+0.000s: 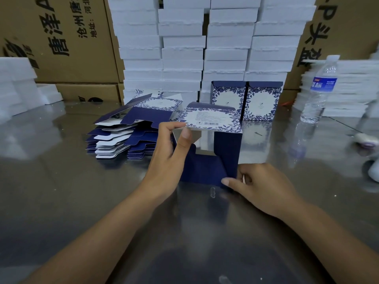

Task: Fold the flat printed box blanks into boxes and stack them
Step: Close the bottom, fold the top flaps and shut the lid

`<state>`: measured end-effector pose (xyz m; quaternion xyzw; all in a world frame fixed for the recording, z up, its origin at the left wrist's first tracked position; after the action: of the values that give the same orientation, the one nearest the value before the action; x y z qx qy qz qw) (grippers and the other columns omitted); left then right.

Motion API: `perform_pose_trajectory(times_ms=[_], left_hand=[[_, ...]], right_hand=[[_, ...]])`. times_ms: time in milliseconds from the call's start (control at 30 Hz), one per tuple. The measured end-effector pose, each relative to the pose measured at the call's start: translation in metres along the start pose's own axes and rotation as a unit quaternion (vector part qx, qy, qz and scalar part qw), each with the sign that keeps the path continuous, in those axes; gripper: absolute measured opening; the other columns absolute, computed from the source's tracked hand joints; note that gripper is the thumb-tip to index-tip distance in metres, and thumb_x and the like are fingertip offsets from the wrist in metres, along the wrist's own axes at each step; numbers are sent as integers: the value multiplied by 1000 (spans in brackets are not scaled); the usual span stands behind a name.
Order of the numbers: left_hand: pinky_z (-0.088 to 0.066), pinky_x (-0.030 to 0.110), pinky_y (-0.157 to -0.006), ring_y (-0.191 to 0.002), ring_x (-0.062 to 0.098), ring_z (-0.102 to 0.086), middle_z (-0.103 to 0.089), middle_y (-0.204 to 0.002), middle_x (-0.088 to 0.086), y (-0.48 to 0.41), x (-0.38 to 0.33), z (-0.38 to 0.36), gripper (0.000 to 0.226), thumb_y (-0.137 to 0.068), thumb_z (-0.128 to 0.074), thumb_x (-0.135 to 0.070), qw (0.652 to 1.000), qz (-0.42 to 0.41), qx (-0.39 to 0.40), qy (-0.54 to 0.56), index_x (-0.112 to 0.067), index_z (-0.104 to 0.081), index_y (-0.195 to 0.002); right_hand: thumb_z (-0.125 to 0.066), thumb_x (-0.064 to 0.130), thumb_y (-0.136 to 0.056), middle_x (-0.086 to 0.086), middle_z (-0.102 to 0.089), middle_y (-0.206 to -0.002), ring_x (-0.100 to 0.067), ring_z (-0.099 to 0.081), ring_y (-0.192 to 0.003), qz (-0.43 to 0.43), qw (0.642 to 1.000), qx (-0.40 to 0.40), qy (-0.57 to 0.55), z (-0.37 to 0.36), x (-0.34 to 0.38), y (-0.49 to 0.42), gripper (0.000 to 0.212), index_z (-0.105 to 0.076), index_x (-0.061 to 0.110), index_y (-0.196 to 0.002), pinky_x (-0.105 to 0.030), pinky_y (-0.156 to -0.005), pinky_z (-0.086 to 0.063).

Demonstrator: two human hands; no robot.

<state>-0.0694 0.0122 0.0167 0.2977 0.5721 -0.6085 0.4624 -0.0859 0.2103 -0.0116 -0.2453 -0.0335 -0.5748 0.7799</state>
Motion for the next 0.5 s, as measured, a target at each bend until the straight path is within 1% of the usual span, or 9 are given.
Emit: perform_pose_trajectory(times_ms=[33,100,133,200,267,333,400,467,500], left_hand=[[-39,9,-74,-92,-8,-52,-57,-97,-29,-1,0,1,54,-69,-29,-78,1000,1,-2,3,-39,-42,-105],[-36,5,-69,-95,-5,-52,-55,-107,-21,-2,0,2,55,-70,-27,-73,1000,4,-6,3,-36,-42,-107],[-35,3,-67,-93,-8,-51,-54,-109,-18,-2,0,3,56,-70,-26,-72,1000,4,-7,2,-35,-42,-108],[-35,1,-62,-80,-16,-49,-52,-105,-23,-2,-1,2,57,-68,-25,-73,1000,-1,-9,0,-36,-43,-108],[-37,8,-60,-71,-12,-48,-50,-100,-24,-2,-1,1,58,-68,-24,-72,1000,0,-14,-2,-35,-43,-109],[-35,14,-63,-76,-8,-47,-50,-100,-25,-2,-1,1,60,-67,-23,-71,1000,6,-15,1,-35,-43,-111],[-36,17,-65,-81,-8,-48,-50,-102,-24,-2,-1,2,62,-66,-23,-72,1000,12,-13,7,-35,-43,-111],[-38,20,-70,-88,-1,-50,-53,-104,-19,-2,-1,3,63,-65,-23,-73,1000,14,-12,11,-34,-44,-110],[-39,21,-75,-92,2,-52,-55,-105,-15,-3,-1,3,63,-66,-23,-73,1000,15,-13,13,-32,-44,-109]], right_hand=[[-49,59,-84,6,-51,-54,-8,-48,-55,7,1000,8,3,-1,1,0,44,-46,24,-57,-26,-48,-28],[-45,57,-87,6,-57,-60,-10,-52,-60,11,1000,8,13,-2,2,0,42,-48,25,-61,-27,-50,-32],[-44,55,-89,6,-57,-61,-11,-52,-61,8,1000,3,21,-3,2,0,42,-48,25,-61,-27,-50,-32],[-44,51,-92,6,-51,-58,-13,-49,-59,5,999,-8,37,-3,3,-1,43,-44,24,-59,-26,-48,-30],[-45,46,-94,6,-44,-53,-11,-44,-54,9,999,-15,31,-3,2,-2,45,-38,23,-56,-26,-47,-27],[-47,42,-95,8,-42,-48,-7,-40,-51,12,1000,-15,11,-3,1,-2,44,-36,24,-55,-25,-47,-25],[-48,42,-94,12,-47,-45,-5,-39,-49,13,1000,-14,-3,-2,1,-2,44,-36,25,-55,-23,-46,-22],[-50,46,-92,24,-51,-50,-5,-39,-48,21,1000,-15,-7,-2,1,-1,45,-37,25,-54,-23,-46,-22],[-51,48,-90,19,-51,-49,-5,-40,-48,26,1000,-14,-6,-2,2,0,44,-39,25,-54,-23,-46,-22]])
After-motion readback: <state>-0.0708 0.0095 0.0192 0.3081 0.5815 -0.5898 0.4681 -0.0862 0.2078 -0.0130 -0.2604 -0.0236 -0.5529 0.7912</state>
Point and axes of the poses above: each hand's wrist, its own y-axis away from the middle knuckle, its own z-axis out of the back of the hand, x = y × z, the point moved 1 cm from there along -y, towards the middle knuckle
